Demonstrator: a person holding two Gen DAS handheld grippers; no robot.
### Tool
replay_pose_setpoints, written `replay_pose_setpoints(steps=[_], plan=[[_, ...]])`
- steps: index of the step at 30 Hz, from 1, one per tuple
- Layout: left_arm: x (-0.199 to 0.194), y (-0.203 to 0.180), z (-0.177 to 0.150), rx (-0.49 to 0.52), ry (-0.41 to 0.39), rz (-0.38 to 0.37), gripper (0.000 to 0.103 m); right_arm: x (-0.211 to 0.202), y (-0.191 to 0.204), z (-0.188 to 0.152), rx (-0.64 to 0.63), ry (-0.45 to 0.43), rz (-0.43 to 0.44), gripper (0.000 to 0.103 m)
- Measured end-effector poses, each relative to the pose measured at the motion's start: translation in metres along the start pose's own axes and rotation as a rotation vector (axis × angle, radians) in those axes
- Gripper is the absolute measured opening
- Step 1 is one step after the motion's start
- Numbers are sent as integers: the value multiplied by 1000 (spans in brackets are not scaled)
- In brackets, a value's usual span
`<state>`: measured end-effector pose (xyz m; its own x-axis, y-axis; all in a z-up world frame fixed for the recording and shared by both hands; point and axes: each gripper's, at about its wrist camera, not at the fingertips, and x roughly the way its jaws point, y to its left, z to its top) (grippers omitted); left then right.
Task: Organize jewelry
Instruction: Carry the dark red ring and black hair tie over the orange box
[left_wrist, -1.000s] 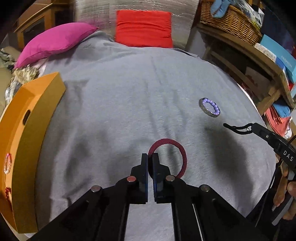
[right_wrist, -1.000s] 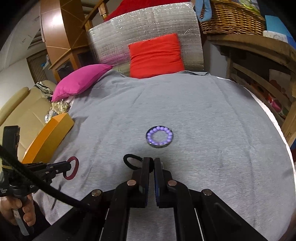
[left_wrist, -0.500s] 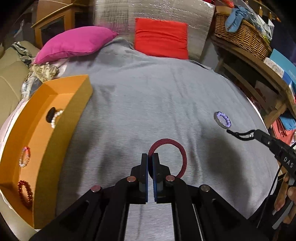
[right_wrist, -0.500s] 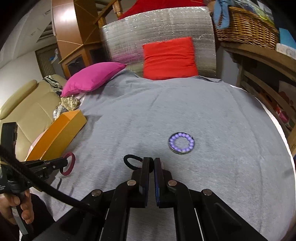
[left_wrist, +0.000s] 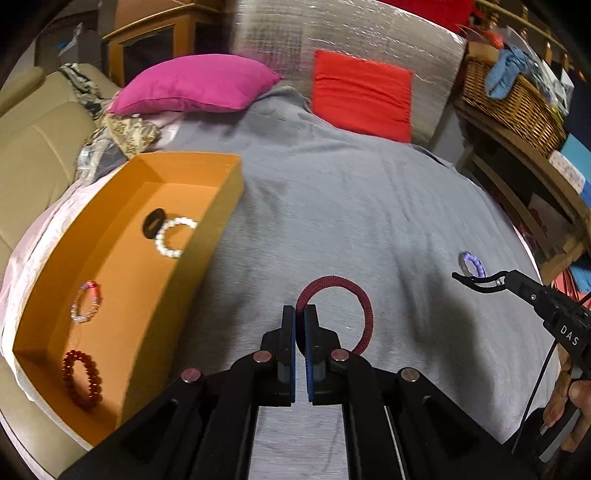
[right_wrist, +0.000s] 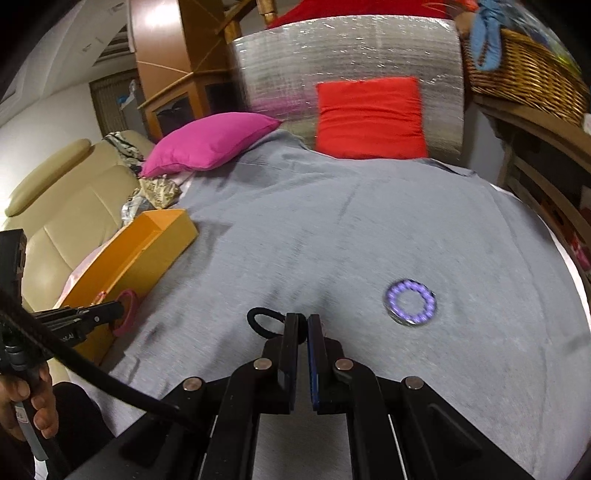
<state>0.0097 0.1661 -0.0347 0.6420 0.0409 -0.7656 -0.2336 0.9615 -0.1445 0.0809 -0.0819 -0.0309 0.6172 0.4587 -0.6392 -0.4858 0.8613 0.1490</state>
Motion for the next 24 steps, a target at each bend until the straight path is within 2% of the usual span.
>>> replay_pose_setpoints(steps=[10, 19, 24], plan=[[-17, 55, 5, -110, -44, 75, 4, 21, 56, 32, -85, -10, 71, 5], [-27, 104, 2, -214, -73, 151, 4, 39, 93, 40, -129, 7, 116, 5], [-26, 125, 2, -262, -59, 186, 4, 47, 113, 49, -152, 4, 144, 5]])
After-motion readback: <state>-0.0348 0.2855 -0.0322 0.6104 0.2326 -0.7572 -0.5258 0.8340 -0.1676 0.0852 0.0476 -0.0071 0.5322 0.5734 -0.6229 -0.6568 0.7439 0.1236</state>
